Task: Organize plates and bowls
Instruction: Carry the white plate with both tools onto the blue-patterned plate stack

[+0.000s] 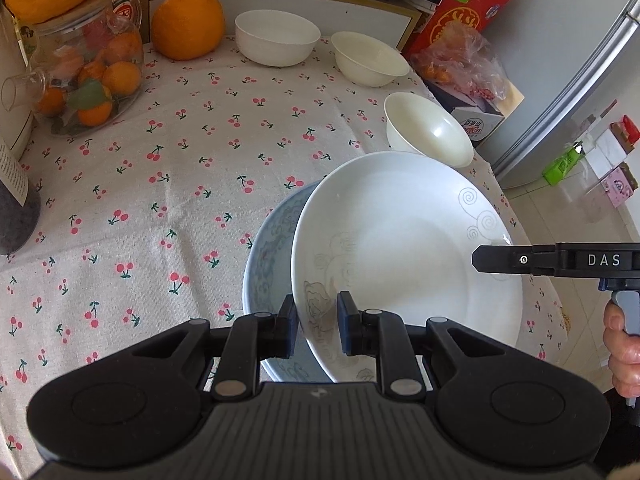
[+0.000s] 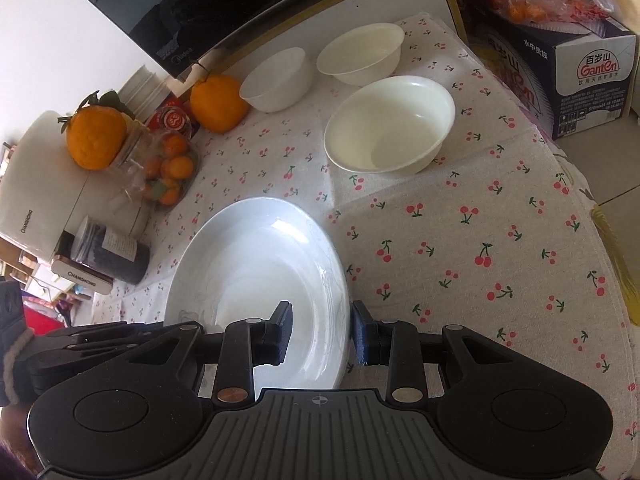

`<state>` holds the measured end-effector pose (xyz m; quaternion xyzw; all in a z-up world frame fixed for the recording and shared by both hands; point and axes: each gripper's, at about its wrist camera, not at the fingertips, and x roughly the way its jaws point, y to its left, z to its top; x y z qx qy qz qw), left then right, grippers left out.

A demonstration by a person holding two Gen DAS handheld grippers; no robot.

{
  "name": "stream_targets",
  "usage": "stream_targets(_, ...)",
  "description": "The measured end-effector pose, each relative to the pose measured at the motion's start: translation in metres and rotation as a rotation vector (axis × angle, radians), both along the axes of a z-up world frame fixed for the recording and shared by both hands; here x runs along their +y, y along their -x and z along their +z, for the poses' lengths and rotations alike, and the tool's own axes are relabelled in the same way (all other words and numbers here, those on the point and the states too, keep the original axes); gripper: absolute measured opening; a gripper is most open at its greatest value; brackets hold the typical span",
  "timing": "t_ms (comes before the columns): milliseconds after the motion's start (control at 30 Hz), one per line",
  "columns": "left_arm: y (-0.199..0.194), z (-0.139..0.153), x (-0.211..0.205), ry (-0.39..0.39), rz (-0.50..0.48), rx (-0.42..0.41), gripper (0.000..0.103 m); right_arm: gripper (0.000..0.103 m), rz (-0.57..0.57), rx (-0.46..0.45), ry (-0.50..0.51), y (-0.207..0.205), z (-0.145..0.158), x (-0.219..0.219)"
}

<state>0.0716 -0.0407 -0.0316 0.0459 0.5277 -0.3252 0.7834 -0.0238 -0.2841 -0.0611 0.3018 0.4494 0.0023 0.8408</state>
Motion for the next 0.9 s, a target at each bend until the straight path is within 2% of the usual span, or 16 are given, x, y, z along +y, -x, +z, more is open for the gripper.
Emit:
stream_targets(267,0.001,-0.005,-0.006,-0.011,-0.005,0.004,0.019,0.031,0.003,-0.001,0.039,-0.001,0.001,0.000)
stream_targets(433,0.003,-0.009,-0.010,-0.052,-0.018,-0.013,0.019,0.031,0.015,-0.008,0.077,-0.001,0.003,0.005)
stream_targets(900,0.007,-0.011,-0.016,-0.088,-0.021,-0.049,0.019,0.031,0.078,-0.039,0.255,-0.005,0.007,0.024)
